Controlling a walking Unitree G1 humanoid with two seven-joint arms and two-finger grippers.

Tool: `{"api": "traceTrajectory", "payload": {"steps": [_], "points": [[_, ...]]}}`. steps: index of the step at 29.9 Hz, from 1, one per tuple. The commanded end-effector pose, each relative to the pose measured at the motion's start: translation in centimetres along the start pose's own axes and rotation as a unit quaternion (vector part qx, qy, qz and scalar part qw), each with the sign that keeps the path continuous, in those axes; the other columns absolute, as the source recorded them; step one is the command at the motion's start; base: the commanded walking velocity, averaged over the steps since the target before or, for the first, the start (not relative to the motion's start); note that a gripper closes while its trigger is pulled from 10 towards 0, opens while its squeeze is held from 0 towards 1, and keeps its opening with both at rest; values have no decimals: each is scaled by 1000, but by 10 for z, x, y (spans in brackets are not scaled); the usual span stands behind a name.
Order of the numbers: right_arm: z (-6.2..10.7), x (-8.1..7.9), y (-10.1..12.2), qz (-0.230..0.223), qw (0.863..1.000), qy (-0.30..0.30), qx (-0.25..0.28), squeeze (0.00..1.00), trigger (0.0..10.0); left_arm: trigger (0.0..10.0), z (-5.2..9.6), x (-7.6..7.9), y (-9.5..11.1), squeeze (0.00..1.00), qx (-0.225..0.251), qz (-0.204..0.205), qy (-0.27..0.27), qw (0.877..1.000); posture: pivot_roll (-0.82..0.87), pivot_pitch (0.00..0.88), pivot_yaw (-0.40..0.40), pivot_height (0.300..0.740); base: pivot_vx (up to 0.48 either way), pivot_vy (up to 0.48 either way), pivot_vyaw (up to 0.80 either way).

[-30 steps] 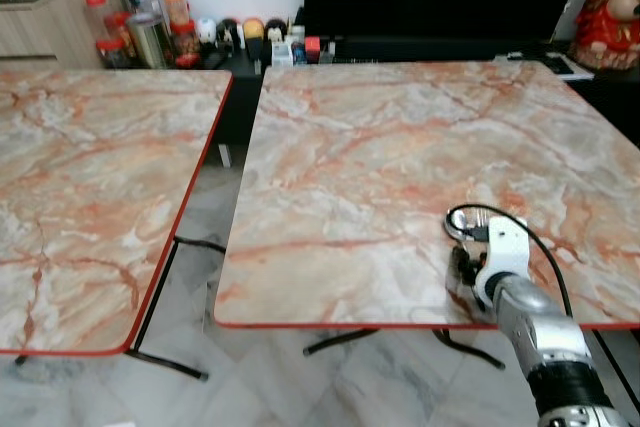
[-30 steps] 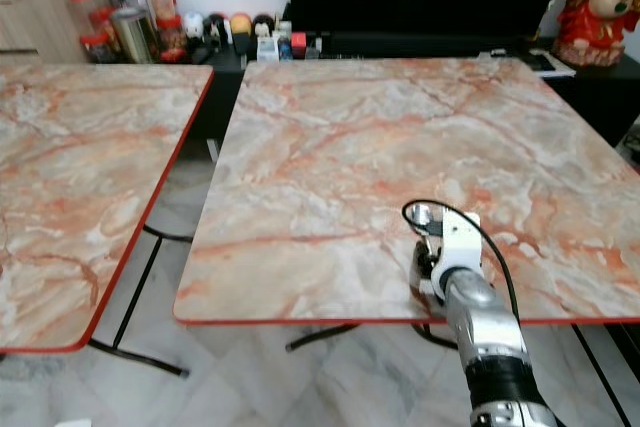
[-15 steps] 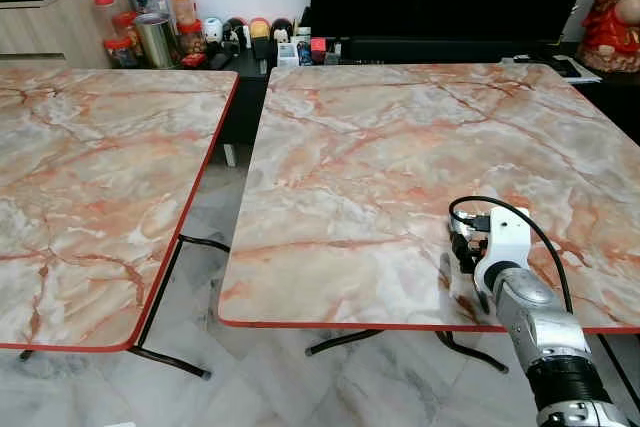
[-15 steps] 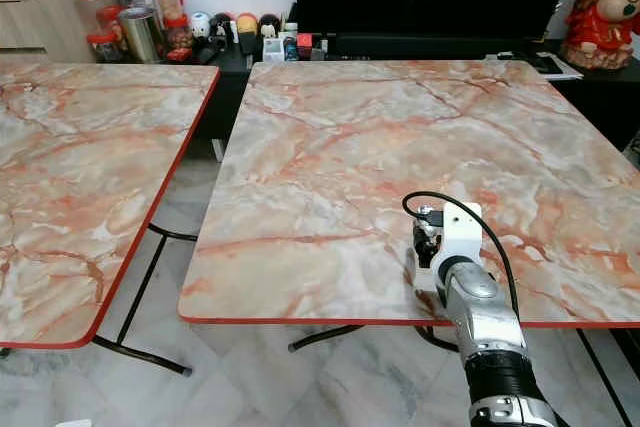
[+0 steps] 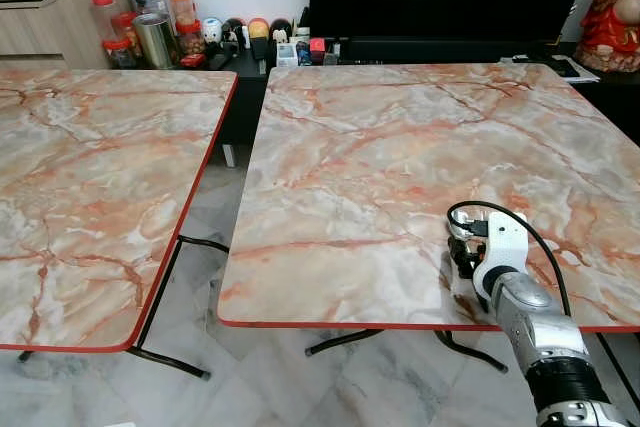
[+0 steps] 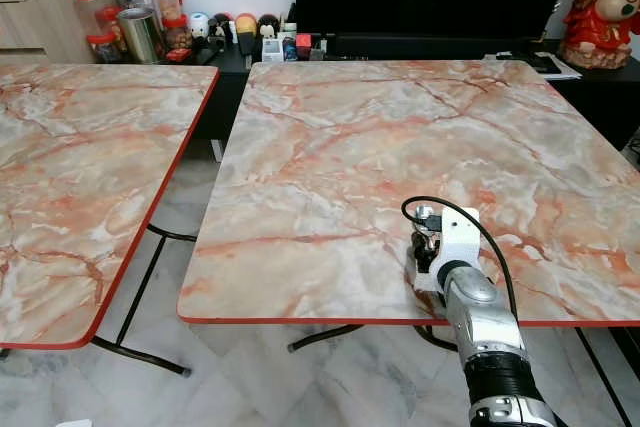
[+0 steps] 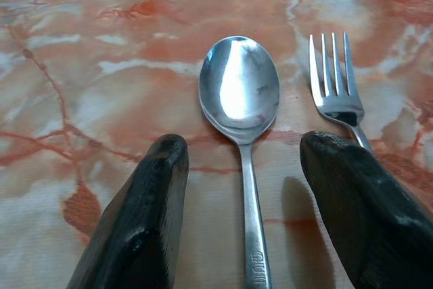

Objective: Setting the table

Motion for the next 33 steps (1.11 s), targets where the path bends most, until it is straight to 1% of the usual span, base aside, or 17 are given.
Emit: {"api": "traceTrajectory", "payload": {"steps": [1,9,14,18,19,20,21,22,29,33], "points": [[-1,-3,2,5,1000,6,-1,0,10000,10000,0,-3,-3,0,-4,-5,2,1000,16,0,-9,732,0,0,0],[-1,-3,-4,9,1000,7,-12,0,10000,10000,0,-3,-3,0,-5,-4,0,1000,15,0,-9,732,0,0,0],[0,3,-11,11,1000,-6,-25,0,10000,10000,0,-3,-3,0,-5,-3,0,1000,16,0,-10,732,0,0,0],[0,3,-15,15,999,-7,-36,0,10000,10000,0,-3,-3,0,-6,1,0,1000,17,0,-11,732,0,0,0],[0,3,-16,15,999,-7,-37,0,9725,10000,0,-3,-3,0,-6,1,0,1000,17,0,-11,732,0,0,0],[0,2,-16,15,999,-6,-38,0,5647,10000,0,-3,-3,0,-6,1,1,1000,18,0,-11,732,0,0,0],[0,2,-16,15,999,-6,-38,0,5647,10000,0,-3,-3,0,-6,1,1,1000,18,0,-11,732,0,0,0],[0,-1,-15,14,999,2,-38,0,0,10000,0,-3,-3,0,-6,1,1,1000,18,0,-11,732,0,0,0],[-1,-1,-14,15,999,1,-39,0,0,10000,0,-3,-3,0,-6,3,1,1000,18,0,-12,732,0,0,0],[-1,-5,-8,-2,999,10,-31,0,0,10000,0,-3,-4,0,-7,3,1,1000,13,0,-12,732,0,0,0]]}}
Point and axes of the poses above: a point about 5 cm out from each wrist's last joint towards the gripper, its own z axis pointing back from the gripper into the wrist, its own y axis along the axis of the wrist's last joint, x = y × z, the point moved 5 cm from there along -z, pointing out of the wrist towards the gripper, and after that the axes turned 6 degrees about -z, right-handed, at the moved point
